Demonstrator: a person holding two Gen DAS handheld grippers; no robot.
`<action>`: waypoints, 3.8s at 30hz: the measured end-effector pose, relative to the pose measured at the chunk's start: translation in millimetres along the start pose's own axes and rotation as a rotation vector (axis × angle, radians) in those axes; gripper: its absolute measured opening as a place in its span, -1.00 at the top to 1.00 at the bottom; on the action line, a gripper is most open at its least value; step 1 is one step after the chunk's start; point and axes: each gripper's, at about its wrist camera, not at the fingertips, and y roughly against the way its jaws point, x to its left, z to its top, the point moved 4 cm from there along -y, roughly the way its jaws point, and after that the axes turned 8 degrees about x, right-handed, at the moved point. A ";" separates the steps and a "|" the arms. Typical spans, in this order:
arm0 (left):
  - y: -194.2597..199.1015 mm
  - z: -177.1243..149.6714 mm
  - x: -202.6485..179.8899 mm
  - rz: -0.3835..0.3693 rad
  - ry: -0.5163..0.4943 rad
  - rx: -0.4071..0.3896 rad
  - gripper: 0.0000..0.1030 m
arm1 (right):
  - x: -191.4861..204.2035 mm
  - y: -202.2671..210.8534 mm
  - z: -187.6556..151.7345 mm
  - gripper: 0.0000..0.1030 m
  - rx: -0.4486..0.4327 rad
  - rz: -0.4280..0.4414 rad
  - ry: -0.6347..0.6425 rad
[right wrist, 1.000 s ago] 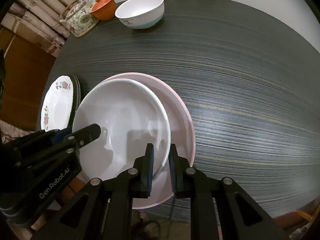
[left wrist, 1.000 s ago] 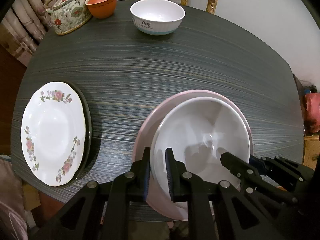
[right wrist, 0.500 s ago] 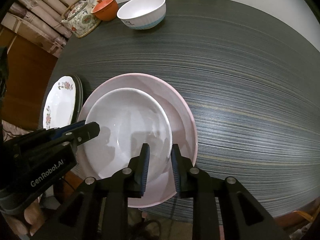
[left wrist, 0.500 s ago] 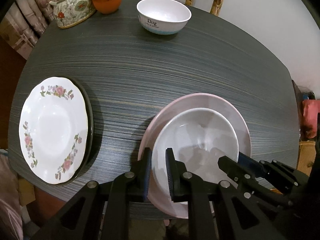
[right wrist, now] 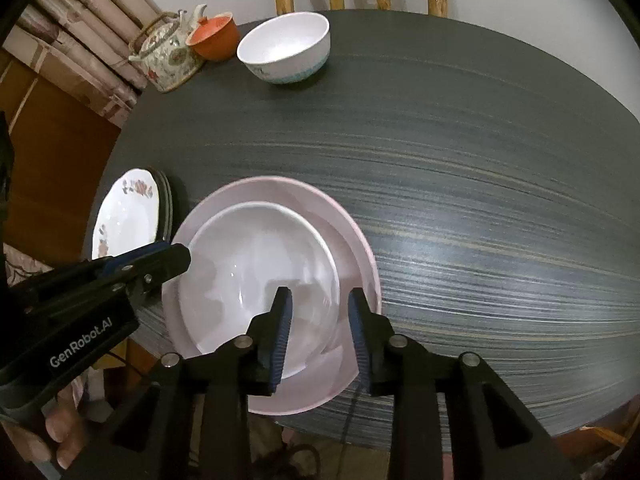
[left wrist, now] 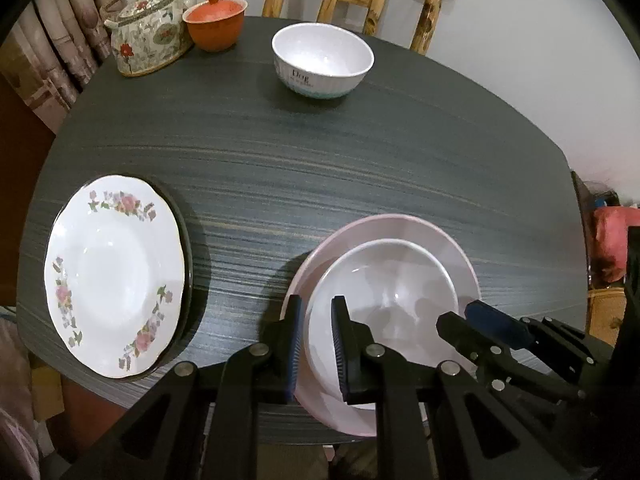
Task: Organize plates and bowls
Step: 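Open both tools to release the white bowl inside the pink bowl, then move both tools toward the white 'Dog' bowl, then close both tools on the 'Dog' bowl rim and lift it, then carry the 'Dog' bowl with both tools over the pink bowl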
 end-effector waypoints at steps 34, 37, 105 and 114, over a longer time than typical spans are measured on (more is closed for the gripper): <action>16.0 95.2 63.0 -0.152 0.197 -0.100 0.37 | -57.6 24.9 101.8 0.31 -0.061 0.086 0.013; 18.5 115.1 63.7 -0.171 0.214 -0.129 0.37 | -53.7 23.7 120.0 0.31 -0.062 0.075 0.037; -17.8 196.1 14.5 -0.121 0.119 -0.073 0.75 | -15.2 3.1 214.6 0.79 -0.056 0.033 0.093; 4.6 163.3 -0.3 -0.122 0.083 -0.082 0.75 | -18.1 35.3 176.0 0.79 -0.082 0.007 0.089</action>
